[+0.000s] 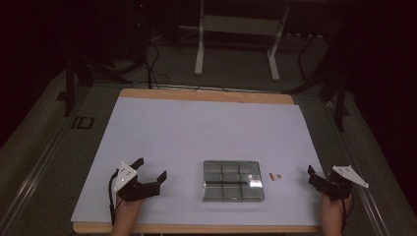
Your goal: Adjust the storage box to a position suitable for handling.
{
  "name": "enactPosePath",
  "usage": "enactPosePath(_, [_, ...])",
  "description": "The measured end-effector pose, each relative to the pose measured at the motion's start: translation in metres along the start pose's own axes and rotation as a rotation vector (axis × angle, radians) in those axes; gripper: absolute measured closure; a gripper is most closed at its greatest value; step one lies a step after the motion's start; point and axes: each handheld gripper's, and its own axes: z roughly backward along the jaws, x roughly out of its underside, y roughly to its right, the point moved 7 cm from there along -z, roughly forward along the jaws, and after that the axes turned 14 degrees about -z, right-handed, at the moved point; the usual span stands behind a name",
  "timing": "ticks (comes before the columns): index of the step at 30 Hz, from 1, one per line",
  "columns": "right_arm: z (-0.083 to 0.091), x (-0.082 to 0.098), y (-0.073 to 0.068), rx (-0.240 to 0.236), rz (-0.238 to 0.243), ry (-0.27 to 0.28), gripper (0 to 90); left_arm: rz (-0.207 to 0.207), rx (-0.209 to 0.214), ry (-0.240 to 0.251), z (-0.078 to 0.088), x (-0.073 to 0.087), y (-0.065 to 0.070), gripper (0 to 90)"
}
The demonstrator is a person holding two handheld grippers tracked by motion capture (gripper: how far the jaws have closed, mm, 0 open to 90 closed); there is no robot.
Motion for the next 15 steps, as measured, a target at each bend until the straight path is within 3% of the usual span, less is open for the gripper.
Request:
enactPosePath(3, [-0.0006,-0.0004,0.0004,-0.025,-0.015,-0.017,13.8,0.026,0.003,-0.003,-0.0002,0.0004,-0.0022,0.9])
enactPosePath(5, [-0.0017,0.0002,-0.0001,-0.049,-0.017,-0.039,13.9,0.081,0.04,-0.014,-0.0015,0.0015,-0.0045,0.9])
enactPosePath(7, [-0.0028,0.0007,-0.0007,-0.065,-0.019,-0.06,14.1,0.112,0.043,-0.038,-0.0023,0.003,-0.0073,0.9])
enactPosePath(15, [-0.0057,0.0028,-0.0028,-0.079,0.005,-0.11,14.0,0.044,0.1,-0.106,-0.0073,0.0032,-0.0013,0.9])
